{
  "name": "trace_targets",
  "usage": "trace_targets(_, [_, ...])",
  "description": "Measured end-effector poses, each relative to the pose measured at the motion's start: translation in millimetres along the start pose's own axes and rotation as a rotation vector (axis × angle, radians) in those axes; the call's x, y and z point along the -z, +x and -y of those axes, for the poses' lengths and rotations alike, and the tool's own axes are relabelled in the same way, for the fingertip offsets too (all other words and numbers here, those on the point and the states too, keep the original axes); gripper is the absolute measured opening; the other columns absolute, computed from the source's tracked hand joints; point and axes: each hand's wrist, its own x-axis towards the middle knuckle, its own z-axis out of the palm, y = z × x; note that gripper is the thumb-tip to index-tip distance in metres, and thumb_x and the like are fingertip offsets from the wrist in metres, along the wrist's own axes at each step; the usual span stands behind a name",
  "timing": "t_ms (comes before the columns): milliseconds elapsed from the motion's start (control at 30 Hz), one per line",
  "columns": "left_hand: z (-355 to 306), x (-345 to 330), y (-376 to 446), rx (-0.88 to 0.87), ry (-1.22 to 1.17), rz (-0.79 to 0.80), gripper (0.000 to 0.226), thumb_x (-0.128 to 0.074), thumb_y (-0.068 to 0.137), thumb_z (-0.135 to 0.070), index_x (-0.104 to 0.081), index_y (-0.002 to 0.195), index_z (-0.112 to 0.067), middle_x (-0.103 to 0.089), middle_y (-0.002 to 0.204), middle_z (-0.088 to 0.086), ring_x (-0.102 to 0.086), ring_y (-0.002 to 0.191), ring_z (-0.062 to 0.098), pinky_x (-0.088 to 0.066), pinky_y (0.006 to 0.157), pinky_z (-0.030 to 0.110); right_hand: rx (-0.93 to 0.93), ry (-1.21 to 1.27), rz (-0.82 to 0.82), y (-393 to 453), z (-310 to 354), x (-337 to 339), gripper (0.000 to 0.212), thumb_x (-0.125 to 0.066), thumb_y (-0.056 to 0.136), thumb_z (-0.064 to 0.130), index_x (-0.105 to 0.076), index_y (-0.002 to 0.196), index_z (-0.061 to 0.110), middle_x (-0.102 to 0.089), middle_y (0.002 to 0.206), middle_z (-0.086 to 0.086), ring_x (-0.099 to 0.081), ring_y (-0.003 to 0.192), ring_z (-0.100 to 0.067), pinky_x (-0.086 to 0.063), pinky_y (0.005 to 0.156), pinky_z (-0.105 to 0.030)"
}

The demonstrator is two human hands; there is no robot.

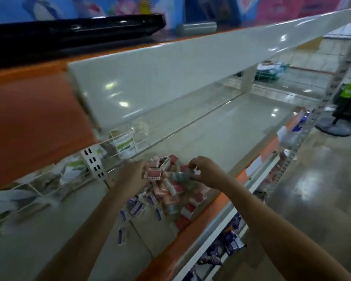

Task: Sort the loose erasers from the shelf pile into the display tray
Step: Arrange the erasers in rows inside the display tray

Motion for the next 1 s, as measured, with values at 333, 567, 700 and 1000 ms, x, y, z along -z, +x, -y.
trace_targets(333, [-0.9,-12.7,-22.9,0.175,-0.227,-0.091,0.040,-0.078,0.068,-0.046,-0.061,0.097,-0.025,-0.061,0.098,-0.009,-0.058,0.089,0.011,-0.050,0.077,0.033,0.123,0.482,0.040,2.5,6.8,8.8,0.025,-0.072,0.079,0.014,-0.058,0.099,0.020,-0.056,0.098,-0.001,-0.060,0.086,-0.013,-0.052,0.080,-0.024])
trace_targets(567, [-5.2,8.5,-91.6,0.260,-0.355,-0.204,0.016,-0.068,0.083,-0.030,-0.063,0.097,-0.034,-0.062,0.091,-0.012,-0.057,0.082,0.004,-0.043,0.071,0.022,0.190,0.867,0.231,-9.2,47.7,0.9,0.033,-0.070,0.078,0.000,-0.059,0.105,0.015,-0.066,0.099,-0.001,-0.066,0.088,-0.008,-0.052,0.073,-0.018])
trace_targets(700, [0.4,19.8,-140.9,0.434,-0.462,-0.263,0.006,-0.065,0.086,-0.027,-0.065,0.088,-0.033,-0.064,0.083,-0.017,-0.058,0.079,-0.002,-0.045,0.069,0.020,0.272,0.951,0.302,-20.8,80.9,-7.3,0.034,-0.070,0.077,-0.002,-0.059,0.098,0.022,-0.064,0.092,0.003,-0.065,0.082,-0.002,-0.050,0.068,-0.015])
trace_targets(1000, [9.5,30.4,-276.6,0.877,-0.982,-0.622,0.013,-0.059,0.089,-0.009,-0.063,0.079,-0.014,-0.059,0.057,-0.007,-0.053,0.051,0.002,-0.041,0.049,0.014,0.381,1.041,0.559,-72.4,184.0,-50.6,0.037,-0.069,0.073,-0.010,-0.060,0.090,0.021,-0.062,0.095,0.006,-0.064,0.082,0.005,-0.053,0.072,-0.016])
